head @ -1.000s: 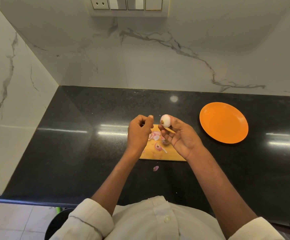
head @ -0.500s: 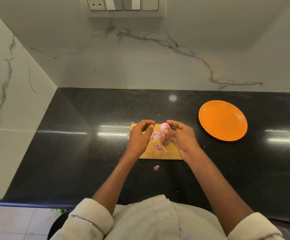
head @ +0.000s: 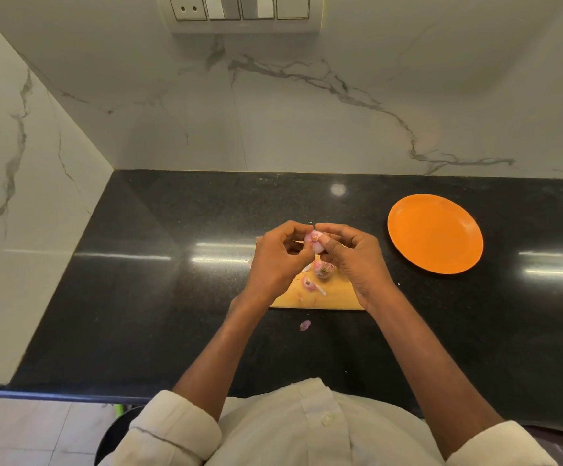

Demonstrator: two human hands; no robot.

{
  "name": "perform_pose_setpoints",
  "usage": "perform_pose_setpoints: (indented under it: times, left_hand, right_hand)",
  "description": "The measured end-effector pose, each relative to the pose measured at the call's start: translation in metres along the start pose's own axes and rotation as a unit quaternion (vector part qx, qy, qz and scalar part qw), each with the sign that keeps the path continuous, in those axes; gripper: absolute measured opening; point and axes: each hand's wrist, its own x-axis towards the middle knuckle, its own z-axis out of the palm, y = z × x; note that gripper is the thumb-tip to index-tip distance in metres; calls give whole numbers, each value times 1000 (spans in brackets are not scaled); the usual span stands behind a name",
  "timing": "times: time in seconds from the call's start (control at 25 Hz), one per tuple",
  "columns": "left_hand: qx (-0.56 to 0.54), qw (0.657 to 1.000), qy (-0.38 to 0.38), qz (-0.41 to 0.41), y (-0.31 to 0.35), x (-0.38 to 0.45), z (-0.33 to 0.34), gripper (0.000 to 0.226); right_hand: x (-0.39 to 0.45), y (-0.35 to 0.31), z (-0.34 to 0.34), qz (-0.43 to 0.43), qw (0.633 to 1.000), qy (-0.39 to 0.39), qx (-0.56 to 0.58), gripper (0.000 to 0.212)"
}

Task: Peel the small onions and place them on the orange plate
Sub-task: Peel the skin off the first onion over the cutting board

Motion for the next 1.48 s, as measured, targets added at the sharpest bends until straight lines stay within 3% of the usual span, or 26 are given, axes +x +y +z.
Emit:
perform_pose_setpoints:
  times: [0.16,0.44,0.88,1.08,1.28,1.48]
  left_hand:
    - [54,997,40,39,3,-2,8,13]
    - [84,993,80,37,6,1,11,9]
    - [-71,987,135,-49,14,1,9,8]
    - [-174,977,99,-67,15,6,-2,16]
    - [-156,987,32,-29,12,6,-5,28]
    - [-132,990,24,-39,7,5,-4,26]
  right_hand:
    - [-1,-1,4,-22,1000,9,-14,27]
    - [-1,0,6,-42,999,27,-20,25]
    - [-5,-5,8,-73,997,-37,16,30]
    - [-5,-5,4,-83,995,-47,31,27]
    - [-2,-5,2,-39,990,-41,131,28]
    - [-4,-6,6,-1,992,-1,130,25]
